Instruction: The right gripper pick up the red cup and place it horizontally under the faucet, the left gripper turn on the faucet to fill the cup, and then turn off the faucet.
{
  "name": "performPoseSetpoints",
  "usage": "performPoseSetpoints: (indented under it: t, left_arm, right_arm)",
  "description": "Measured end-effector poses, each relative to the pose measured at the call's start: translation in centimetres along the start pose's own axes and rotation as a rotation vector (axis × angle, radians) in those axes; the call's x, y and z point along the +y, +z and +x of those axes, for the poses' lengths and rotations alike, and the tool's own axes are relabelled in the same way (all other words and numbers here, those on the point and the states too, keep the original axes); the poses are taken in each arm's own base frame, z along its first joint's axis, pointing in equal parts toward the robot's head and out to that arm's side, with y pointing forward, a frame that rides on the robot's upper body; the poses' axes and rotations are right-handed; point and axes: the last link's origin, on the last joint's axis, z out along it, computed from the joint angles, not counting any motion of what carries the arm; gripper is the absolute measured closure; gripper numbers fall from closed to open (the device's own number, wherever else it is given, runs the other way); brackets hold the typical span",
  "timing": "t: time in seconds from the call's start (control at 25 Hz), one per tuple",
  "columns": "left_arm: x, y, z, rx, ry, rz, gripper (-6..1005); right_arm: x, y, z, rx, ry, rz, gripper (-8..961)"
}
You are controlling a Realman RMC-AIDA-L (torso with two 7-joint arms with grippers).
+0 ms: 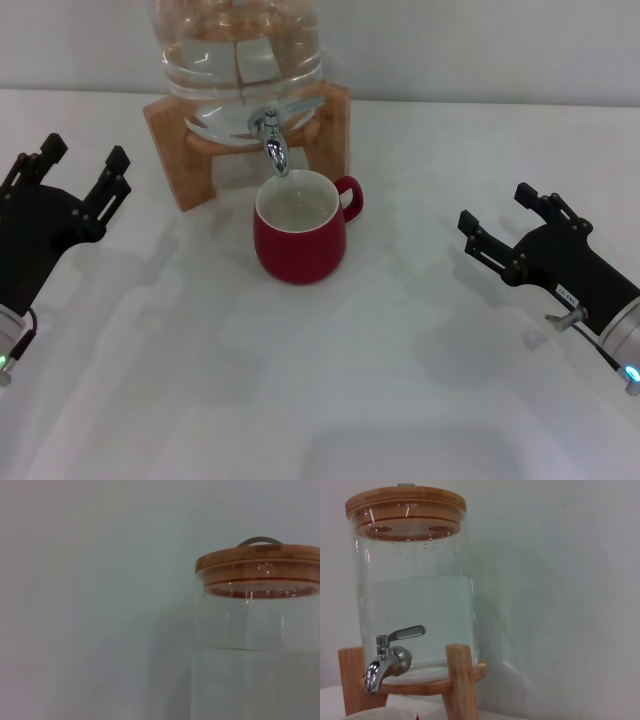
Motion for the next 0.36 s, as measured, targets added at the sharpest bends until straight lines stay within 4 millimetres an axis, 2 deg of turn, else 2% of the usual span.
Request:
performPoseSetpoints:
  t: [0.36]
  left_arm:
    - [0.27,0.47,-0.05,-0.006,0.001,-0.011,242]
  right_arm:
    - [-0.20,-0.18,0.14,0.006,-0.005,0.005,84]
